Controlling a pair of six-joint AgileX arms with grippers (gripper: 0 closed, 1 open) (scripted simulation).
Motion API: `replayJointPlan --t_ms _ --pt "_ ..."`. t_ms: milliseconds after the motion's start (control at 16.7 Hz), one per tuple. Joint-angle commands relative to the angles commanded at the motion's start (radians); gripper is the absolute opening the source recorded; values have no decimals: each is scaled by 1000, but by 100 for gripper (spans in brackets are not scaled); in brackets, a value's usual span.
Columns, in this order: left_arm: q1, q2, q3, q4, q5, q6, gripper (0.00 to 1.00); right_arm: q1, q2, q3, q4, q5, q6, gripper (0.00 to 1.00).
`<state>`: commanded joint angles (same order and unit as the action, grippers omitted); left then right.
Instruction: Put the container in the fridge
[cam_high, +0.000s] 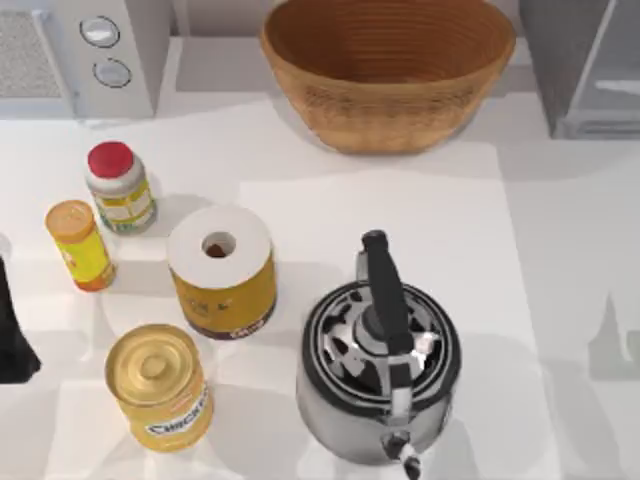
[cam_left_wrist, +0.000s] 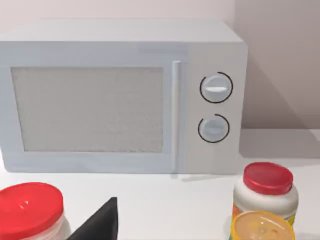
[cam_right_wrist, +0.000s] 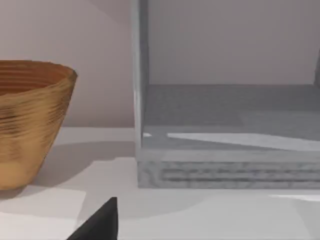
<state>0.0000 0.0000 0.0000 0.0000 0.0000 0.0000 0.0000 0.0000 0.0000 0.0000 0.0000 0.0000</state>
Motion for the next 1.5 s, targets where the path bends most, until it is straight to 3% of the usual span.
replayJointPlan --t_ms 240,480,660,1080,1260,1500 --pt "0 0 0 0 0 0 100 -31 32 18 -19 -32 -32 100" --pt "0 0 0 0 0 0 100 -188 215 113 -114 -222 -223 100" --pt "0 0 0 0 0 0 100 -345 446 212 -209 -460 -473 100" --pt "0 0 0 0 0 0 100 -669 1118 429 -423 -1037 -1226 100" --pt "0 0 0 0 0 0 100 -757 1373 491 -497 -1182 -1477 100" --pt "0 0 0 0 0 0 100 -819 1592 530 -567 -1259 -1667 100"
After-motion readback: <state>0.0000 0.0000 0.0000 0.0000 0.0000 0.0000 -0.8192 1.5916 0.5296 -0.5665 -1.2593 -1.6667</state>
